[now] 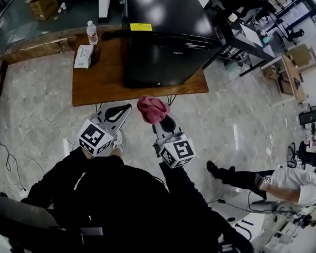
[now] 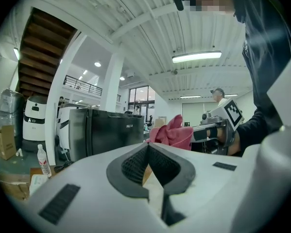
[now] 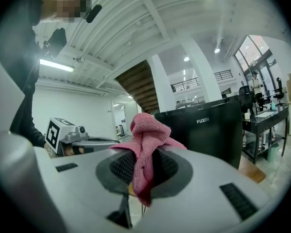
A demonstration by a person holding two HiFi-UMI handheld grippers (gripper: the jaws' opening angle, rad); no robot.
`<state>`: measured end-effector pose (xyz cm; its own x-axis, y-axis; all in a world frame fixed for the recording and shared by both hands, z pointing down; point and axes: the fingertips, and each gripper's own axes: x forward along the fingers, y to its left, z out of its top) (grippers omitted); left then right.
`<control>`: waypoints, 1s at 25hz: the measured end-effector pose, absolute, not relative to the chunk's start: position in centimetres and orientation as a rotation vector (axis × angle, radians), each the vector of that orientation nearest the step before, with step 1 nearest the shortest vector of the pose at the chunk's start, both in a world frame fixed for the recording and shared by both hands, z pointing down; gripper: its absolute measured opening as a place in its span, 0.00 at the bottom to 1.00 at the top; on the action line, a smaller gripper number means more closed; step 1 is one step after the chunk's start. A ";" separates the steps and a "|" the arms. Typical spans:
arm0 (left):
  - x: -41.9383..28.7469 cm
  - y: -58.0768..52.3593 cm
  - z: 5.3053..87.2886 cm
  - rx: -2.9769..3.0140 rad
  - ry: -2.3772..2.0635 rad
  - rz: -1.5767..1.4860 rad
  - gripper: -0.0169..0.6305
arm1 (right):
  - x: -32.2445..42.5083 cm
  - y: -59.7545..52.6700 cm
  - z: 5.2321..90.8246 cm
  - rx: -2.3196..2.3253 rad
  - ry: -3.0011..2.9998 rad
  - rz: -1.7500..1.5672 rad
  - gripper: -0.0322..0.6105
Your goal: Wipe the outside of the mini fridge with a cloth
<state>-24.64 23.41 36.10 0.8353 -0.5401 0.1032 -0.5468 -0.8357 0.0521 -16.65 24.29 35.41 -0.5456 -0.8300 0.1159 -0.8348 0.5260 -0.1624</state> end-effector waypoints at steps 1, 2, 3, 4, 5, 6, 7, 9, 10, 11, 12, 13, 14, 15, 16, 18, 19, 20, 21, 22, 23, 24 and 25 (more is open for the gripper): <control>-24.6 22.0 35.8 2.941 -0.871 0.124 0.03 | -16.8 22.7 35.0 1.482 -2.720 0.304 0.13; -24.6 20.4 35.6 2.947 -0.877 0.118 0.03 | -17.0 21.1 34.7 1.477 -2.719 0.296 0.13; -24.7 18.8 35.4 2.947 -0.886 0.110 0.03 | -17.4 19.5 34.6 1.472 -2.717 0.289 0.13; -24.8 17.2 35.3 2.943 -0.898 0.099 0.03 | -17.7 17.8 34.5 1.468 -2.715 0.283 0.13; -25.1 15.7 35.2 2.938 -0.909 0.089 0.03 | -18.2 16.2 34.4 1.464 -2.713 0.280 0.13; -25.4 14.3 35.3 2.934 -0.920 0.080 0.03 | -18.7 14.5 34.4 1.460 -2.713 0.278 0.13; -25.8 12.9 35.3 2.930 -0.929 0.075 0.03 | -19.4 12.9 34.4 1.454 -2.712 0.276 0.13; -26.8 10.4 35.7 2.919 -0.943 0.069 0.03 | -20.6 9.9 34.5 1.444 -2.703 0.270 0.13; -27.2 9.2 36.0 2.911 -0.947 0.067 0.03 | -21.1 8.6 34.6 1.446 -2.694 0.269 0.13; -27.5 8.1 36.2 2.905 -0.950 0.064 0.03 | -21.4 7.3 34.6 1.453 -2.685 0.269 0.13; -27.8 7.1 36.4 2.903 -0.950 0.061 0.03 | -21.7 6.0 34.7 1.462 -2.678 0.272 0.13; -28.1 6.1 36.5 2.904 -0.948 0.060 0.03 | -22.0 4.8 34.7 1.470 -2.677 0.277 0.13; -28.3 5.2 36.5 2.907 -0.945 0.060 0.03 | -22.3 3.7 34.6 1.475 -2.682 0.286 0.13; -28.5 4.5 36.6 2.908 -0.941 0.062 0.03 | -22.7 2.8 34.6 1.478 -2.688 0.297 0.13; -28.5 3.8 36.7 2.908 -0.938 0.063 0.03 | -23.0 2.0 34.6 1.483 -2.691 0.308 0.13; -28.4 2.8 36.8 2.904 -0.933 0.056 0.03 | -23.2 0.9 34.7 1.491 -2.690 0.321 0.14; -28.3 2.5 36.8 2.904 -0.933 0.049 0.03 | -23.3 0.5 34.7 1.490 -2.694 0.318 0.14; -28.1 2.2 36.8 2.905 -0.935 0.045 0.03 | -23.3 0.3 34.7 1.485 -2.702 0.312 0.14; -28.0 1.9 36.8 2.908 -0.940 0.046 0.03 | -23.2 0.1 34.7 1.480 -2.713 0.305 0.14; -27.8 1.7 36.8 2.911 -0.948 0.049 0.03 | -23.1 0.0 34.8 1.475 -2.724 0.301 0.14; -27.5 1.4 36.8 2.913 -0.957 0.054 0.03 | -22.9 0.0 34.8 1.472 -2.735 0.299 0.14; -27.2 1.3 36.9 2.912 -0.964 0.061 0.03 | -22.6 -0.1 34.9 1.470 -2.742 0.303 0.14; -26.9 1.3 37.0 2.909 -0.967 0.072 0.03 | -22.2 0.0 35.1 1.469 -2.746 0.311 0.14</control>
<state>-26.85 1.27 37.04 0.8005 -0.5955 0.0682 -0.5990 -0.7987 0.0564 -22.23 -0.03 35.10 -0.5593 -0.8224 0.1041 -0.8248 0.5396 -0.1689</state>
